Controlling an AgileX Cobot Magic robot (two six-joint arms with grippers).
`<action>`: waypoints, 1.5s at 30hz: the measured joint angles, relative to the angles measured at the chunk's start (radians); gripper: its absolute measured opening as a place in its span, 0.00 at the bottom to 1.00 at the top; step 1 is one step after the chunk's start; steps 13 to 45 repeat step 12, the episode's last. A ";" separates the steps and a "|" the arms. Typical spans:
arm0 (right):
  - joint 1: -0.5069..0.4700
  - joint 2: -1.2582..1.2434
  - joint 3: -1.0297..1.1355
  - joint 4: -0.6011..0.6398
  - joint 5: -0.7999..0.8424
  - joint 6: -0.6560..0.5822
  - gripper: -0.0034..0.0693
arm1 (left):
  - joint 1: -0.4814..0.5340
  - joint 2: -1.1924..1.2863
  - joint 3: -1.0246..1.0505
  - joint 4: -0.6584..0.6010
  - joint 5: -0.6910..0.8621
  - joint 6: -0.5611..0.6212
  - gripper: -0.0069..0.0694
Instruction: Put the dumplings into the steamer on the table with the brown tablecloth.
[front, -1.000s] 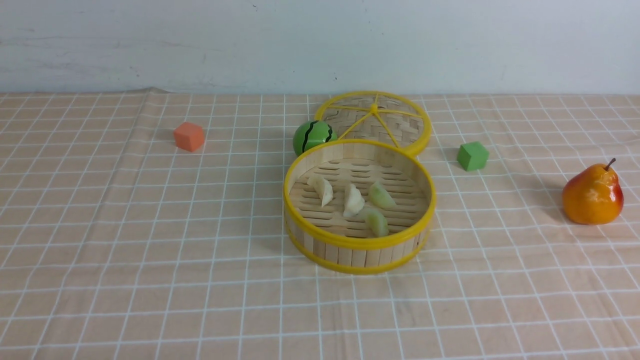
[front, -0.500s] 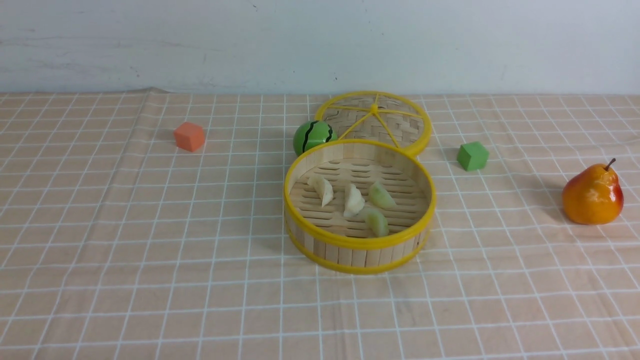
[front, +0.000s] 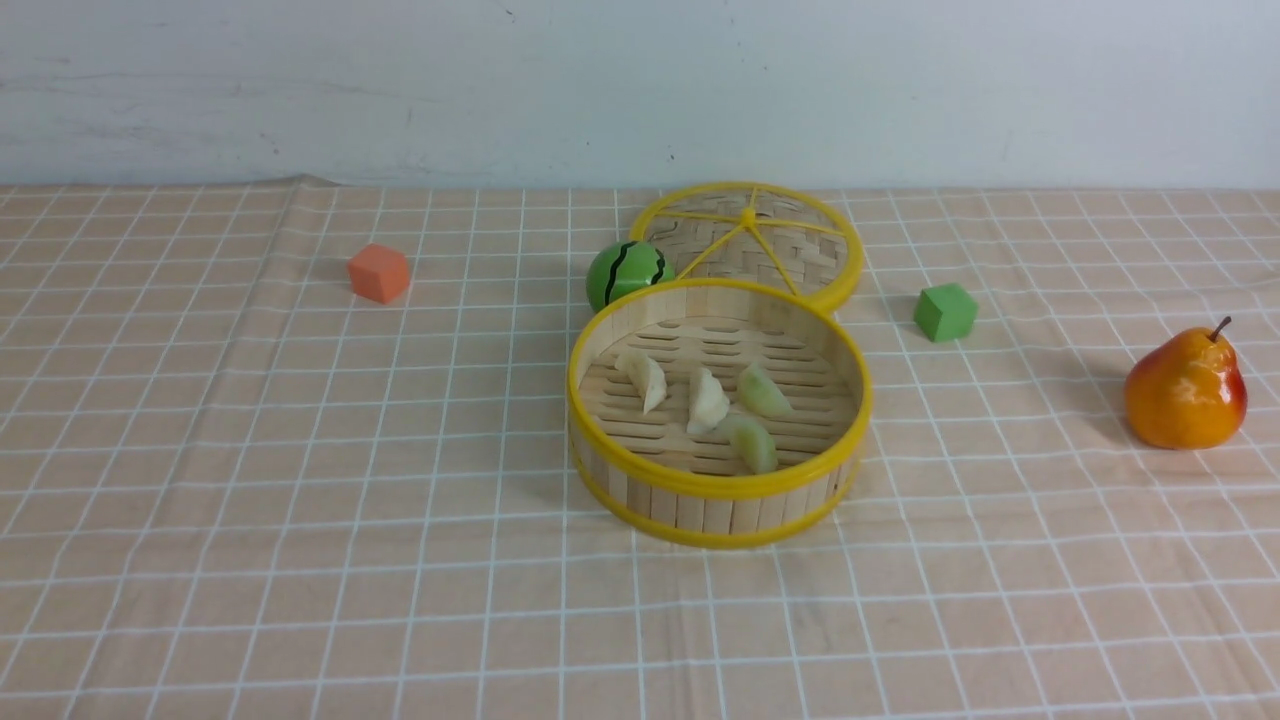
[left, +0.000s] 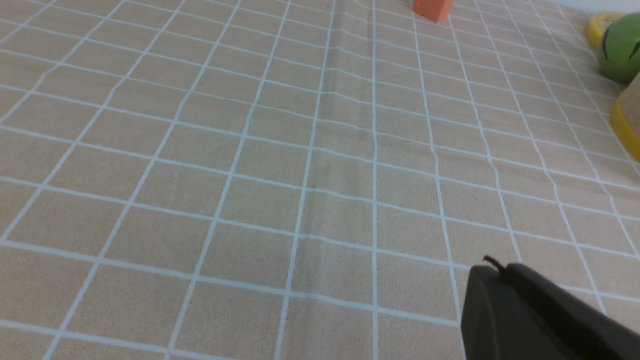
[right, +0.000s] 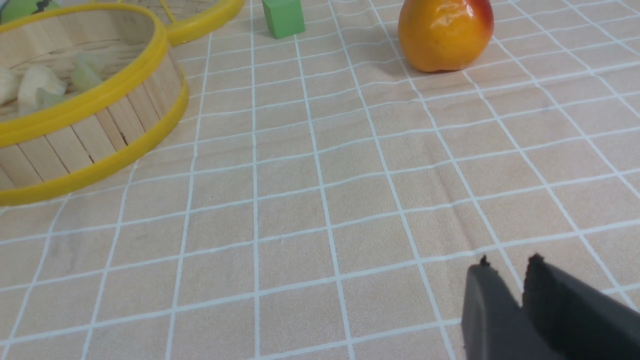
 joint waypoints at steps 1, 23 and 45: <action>0.000 0.000 0.000 0.000 0.000 0.000 0.21 | 0.000 0.000 0.000 0.000 0.000 0.000 0.08; 0.000 0.000 0.000 0.000 0.000 -0.001 0.22 | 0.000 0.000 0.000 0.000 0.000 0.000 0.09; 0.000 0.000 0.000 0.000 0.000 -0.001 0.22 | 0.000 0.000 0.000 0.000 0.000 0.000 0.09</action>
